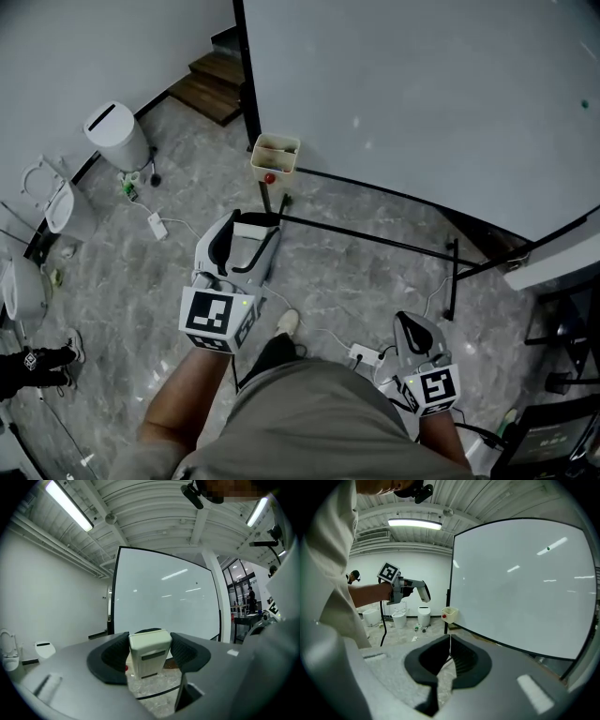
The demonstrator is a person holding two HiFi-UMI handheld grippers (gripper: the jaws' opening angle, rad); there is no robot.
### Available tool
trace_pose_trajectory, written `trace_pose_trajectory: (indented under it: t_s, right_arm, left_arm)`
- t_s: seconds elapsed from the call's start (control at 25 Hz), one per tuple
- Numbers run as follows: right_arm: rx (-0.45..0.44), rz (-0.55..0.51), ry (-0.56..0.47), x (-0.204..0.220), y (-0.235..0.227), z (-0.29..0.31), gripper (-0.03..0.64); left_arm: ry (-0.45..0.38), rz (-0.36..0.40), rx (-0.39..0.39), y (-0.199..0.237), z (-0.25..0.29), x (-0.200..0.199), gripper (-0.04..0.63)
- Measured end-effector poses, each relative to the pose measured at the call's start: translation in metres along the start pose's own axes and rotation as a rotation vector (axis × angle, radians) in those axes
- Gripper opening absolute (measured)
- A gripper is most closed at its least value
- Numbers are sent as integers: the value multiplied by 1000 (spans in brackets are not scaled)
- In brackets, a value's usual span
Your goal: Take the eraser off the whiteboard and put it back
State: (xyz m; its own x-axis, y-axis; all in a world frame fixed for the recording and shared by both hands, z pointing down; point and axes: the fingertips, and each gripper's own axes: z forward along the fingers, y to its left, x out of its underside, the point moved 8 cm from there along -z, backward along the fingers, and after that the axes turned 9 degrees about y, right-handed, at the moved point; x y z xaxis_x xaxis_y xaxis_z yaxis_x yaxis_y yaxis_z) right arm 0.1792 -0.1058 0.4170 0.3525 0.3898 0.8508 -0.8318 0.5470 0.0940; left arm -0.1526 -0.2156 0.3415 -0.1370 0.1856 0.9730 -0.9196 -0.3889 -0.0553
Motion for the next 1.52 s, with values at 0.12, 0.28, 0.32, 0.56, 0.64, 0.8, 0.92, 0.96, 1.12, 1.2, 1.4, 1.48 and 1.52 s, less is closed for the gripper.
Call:
trace_pose_trajectory:
  t_s: [0.12,0.28,0.32,0.56,0.64,0.8,0.92,0.96,1.12,1.2,1.4,1.48,1.52]
  right_arm:
    - [-24,-16,-14,2,6,-9,6]
    - [-46,-21,-22,10,11,-17,6]
    - [-49,-20,-20,12,11,-19,6]
    - [-54,-20,-15,23,9,-30,6]
    - [-52,-23,-15,24,8,-32,6]
    - [-44,-26,-21,24,8,-35,6]
    - [-37,-27,-20,24,8,-37,6]
    - [-34,-26,-19,25,8,-37,6]
    - [-15,-19,-19,21,3,-34,6]
    - [-3,-11,-19,18,-2,-31,6]
    - [9,1,-14,13,-6,-16,6]
    - [15,8,-10,10,-8,-10,6]
    - [20,12,-7,9,-10,-8,6]
  left_arm:
    - [-1,-6,-2,-10,-22,-2,278]
    - [3,-1,-9,-22,-43,0,278]
    - [4,-2,-10,-25,-47,0,278]
    - [0,-16,-25,-37,-63,4,278]
    - [-13,-29,-22,-37,-65,4,279]
    - [-27,-32,-11,-39,-68,0,279]
    - [-29,-28,-7,-38,-66,-2,279]
    - [-29,-26,-5,-37,-64,-2,279]
    - [-30,-25,0,-30,-53,-8,279]
    - [-29,-24,0,-26,-45,-11,279]
    - [-37,-13,-6,-12,-23,-18,279]
    - [-37,-6,-5,-6,-10,-20,279]
    - [-36,-2,-4,-4,-2,-20,278]
